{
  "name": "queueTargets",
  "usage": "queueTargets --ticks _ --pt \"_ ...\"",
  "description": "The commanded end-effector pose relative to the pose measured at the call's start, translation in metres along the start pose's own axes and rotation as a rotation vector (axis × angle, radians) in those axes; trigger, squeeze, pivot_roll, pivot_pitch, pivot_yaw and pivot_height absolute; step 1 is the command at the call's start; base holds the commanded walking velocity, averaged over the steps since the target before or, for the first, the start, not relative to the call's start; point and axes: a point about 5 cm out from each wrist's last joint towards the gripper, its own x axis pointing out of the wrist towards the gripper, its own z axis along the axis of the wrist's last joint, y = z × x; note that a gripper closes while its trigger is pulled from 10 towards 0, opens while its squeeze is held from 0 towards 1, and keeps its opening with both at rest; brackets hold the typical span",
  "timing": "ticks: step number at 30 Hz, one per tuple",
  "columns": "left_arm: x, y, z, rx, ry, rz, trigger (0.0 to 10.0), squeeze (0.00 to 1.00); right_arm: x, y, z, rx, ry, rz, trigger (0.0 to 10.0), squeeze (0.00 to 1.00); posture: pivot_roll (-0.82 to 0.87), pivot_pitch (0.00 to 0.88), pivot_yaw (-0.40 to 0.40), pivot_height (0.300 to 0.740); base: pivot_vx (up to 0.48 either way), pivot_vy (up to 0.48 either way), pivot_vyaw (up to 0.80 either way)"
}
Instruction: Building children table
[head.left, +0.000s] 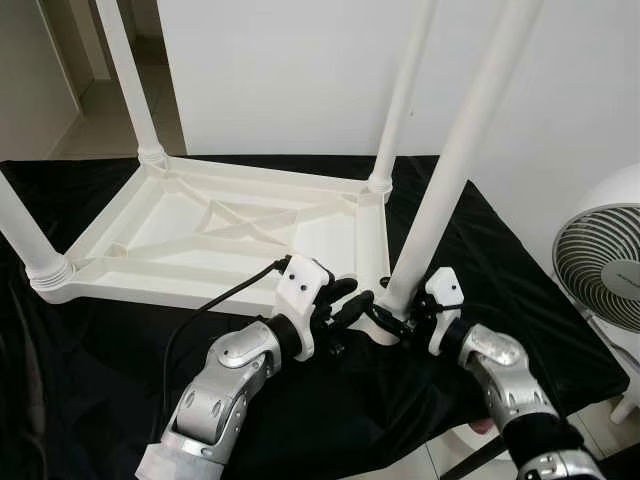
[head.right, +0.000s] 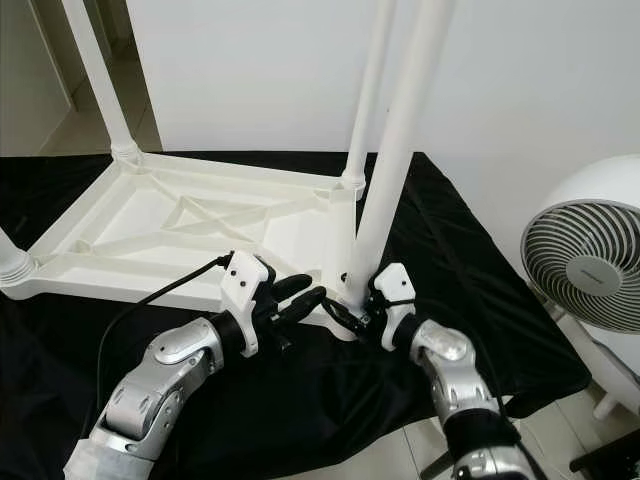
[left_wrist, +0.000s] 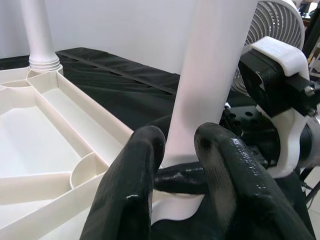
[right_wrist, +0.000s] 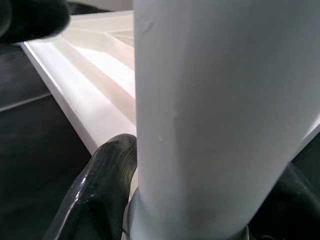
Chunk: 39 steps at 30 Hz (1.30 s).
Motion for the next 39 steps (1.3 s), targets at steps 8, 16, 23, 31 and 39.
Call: queueTargets --ticks 8,16,23,31,39 --pt "0.0 -0.005 -0.002 -0.011 0.008 0.003 10.0 0.0 -0.002 0.026 -0.014 0.112 0.014 -0.332 0.0 0.0 -0.01 0.014 -0.036 0.74 0.0 0.0 0.0" --pt "0.0 -0.007 -0.004 -0.018 0.01 -0.005 10.0 0.0 -0.002 0.03 -0.01 0.128 0.006 -0.583 0.0 0.0 -0.02 0.026 -0.037 0.74 0.0 0.0 0.0" --pt "-0.002 -0.009 -0.005 -0.026 0.013 -0.002 10.0 0.0 0.009 0.045 -0.003 0.18 -0.014 -0.64 0.0 0.0 -0.02 0.038 -0.044 0.74 0.0 0.0 0.0" --pt "-0.003 -0.008 -0.004 -0.027 0.012 0.004 10.0 0.0 0.012 0.048 0.0 0.16 0.007 -0.611 10.0 0.0 -0.02 0.038 -0.047 0.74 0.0 0.0 0.0" --pt "-0.003 -0.006 -0.003 -0.023 0.011 0.007 10.0 0.0 0.01 0.045 0.004 0.132 -0.011 -0.585 10.0 0.42 -0.01 0.033 -0.046 0.74 0.0 0.0 0.0"
